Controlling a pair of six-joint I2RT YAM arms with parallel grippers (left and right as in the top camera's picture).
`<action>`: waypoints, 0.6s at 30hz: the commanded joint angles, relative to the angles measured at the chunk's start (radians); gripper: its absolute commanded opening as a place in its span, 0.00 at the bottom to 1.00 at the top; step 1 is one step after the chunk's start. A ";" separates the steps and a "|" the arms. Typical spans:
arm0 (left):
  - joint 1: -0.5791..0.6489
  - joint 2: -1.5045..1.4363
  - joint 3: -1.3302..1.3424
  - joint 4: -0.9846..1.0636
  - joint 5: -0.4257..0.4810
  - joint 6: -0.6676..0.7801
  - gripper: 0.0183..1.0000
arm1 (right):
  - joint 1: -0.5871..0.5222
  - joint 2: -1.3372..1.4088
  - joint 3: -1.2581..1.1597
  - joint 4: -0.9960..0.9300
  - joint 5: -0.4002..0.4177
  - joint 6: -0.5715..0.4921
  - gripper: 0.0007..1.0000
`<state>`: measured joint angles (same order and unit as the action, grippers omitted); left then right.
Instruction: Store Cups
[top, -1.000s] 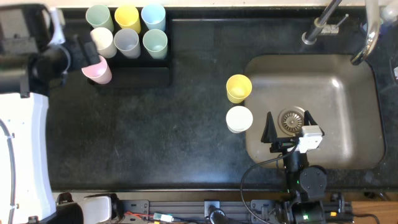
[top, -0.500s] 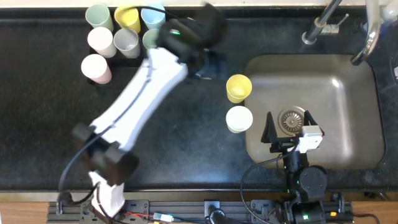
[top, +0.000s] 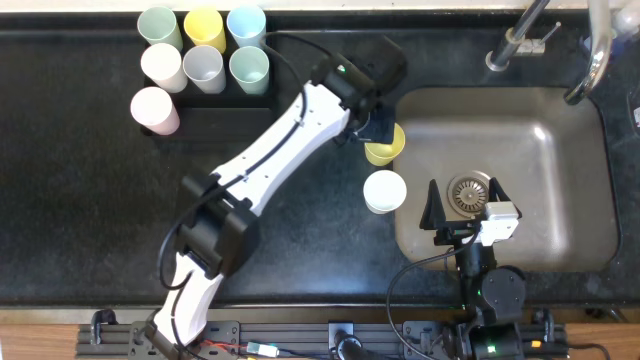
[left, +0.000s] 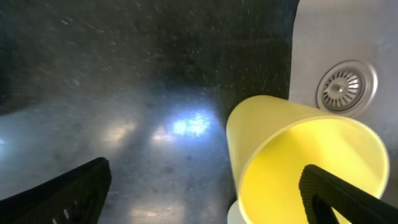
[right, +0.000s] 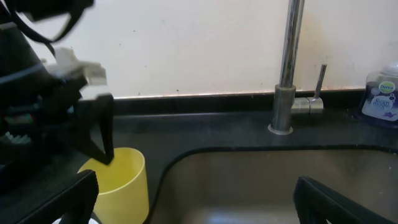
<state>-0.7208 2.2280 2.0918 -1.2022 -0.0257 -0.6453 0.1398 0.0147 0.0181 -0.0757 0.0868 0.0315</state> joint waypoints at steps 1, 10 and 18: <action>-0.022 0.044 0.019 0.020 0.014 -0.018 0.94 | 0.004 -0.010 -0.013 0.005 0.007 0.006 1.00; -0.024 0.072 0.020 0.070 0.018 -0.014 0.16 | 0.004 -0.010 -0.013 0.005 0.007 0.006 1.00; -0.014 -0.059 0.020 0.040 -0.079 0.017 0.02 | 0.004 -0.010 -0.013 0.005 0.007 0.007 1.00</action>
<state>-0.7399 2.2883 2.0926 -1.1481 -0.0315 -0.6544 0.1398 0.0147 0.0181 -0.0757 0.0868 0.0307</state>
